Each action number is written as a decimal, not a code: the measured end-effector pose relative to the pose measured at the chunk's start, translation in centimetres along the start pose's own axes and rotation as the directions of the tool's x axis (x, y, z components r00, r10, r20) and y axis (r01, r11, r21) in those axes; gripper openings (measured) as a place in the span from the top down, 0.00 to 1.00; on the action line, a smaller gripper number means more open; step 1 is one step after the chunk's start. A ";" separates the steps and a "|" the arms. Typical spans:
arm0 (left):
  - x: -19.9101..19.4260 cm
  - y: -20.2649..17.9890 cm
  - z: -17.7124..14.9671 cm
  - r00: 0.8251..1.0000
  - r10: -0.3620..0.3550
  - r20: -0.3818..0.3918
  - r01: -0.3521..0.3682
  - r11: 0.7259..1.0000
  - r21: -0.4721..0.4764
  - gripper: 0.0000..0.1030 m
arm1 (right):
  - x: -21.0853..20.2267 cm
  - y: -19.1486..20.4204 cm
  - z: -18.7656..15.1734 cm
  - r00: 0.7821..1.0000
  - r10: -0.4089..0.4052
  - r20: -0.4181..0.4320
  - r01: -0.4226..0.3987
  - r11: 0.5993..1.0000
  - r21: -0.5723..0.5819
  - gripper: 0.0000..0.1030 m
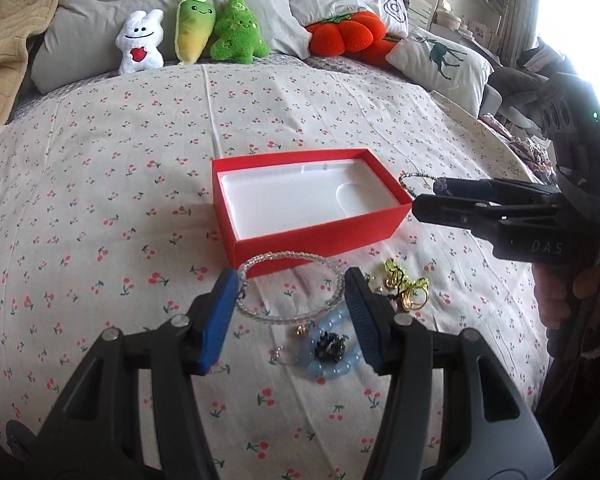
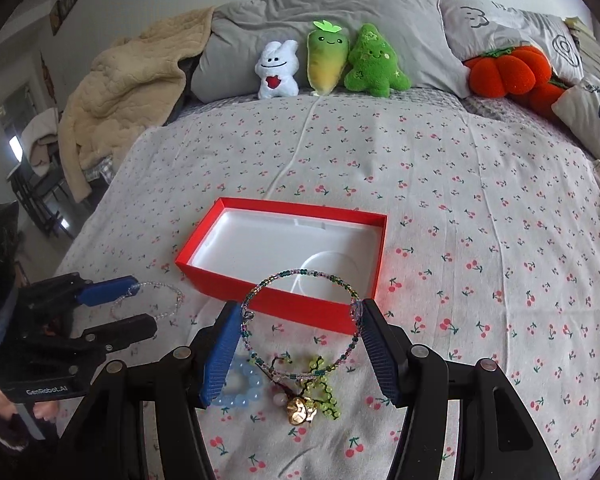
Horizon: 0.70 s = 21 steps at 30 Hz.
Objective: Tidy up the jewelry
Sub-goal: 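Carry both bracelets into the red box and release them there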
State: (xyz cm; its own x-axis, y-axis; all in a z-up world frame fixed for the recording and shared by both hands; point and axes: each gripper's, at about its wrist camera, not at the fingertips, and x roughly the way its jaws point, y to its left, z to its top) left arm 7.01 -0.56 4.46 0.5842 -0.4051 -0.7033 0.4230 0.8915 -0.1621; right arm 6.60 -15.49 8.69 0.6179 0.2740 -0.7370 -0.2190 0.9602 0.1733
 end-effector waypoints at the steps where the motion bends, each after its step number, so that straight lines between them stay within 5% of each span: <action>1: 0.2 0.1 0.4 1.000 -0.008 0.010 0.008 1.000 -0.007 0.45 | 0.3 -0.4 0.4 1.000 0.008 -0.003 -0.008 1.000 0.013 0.41; 10: 4.2 1.1 3.1 0.998 -0.041 0.048 0.044 0.997 -0.061 0.45 | 2.5 -2.7 2.4 0.999 0.034 0.006 -0.034 0.999 0.031 0.41; 21: 7.5 0.1 3.3 0.999 0.030 0.021 -0.030 1.000 0.004 0.45 | 4.1 -4.2 2.3 0.999 0.029 -0.016 -0.029 0.999 0.028 0.41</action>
State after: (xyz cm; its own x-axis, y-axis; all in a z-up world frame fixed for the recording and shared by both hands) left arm 13.72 -4.22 1.49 0.6107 -0.3825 -0.6934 0.4082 0.9024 -0.1382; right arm 11.75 -18.32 6.43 0.5988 0.3011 -0.7422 -0.2158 0.9530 0.2125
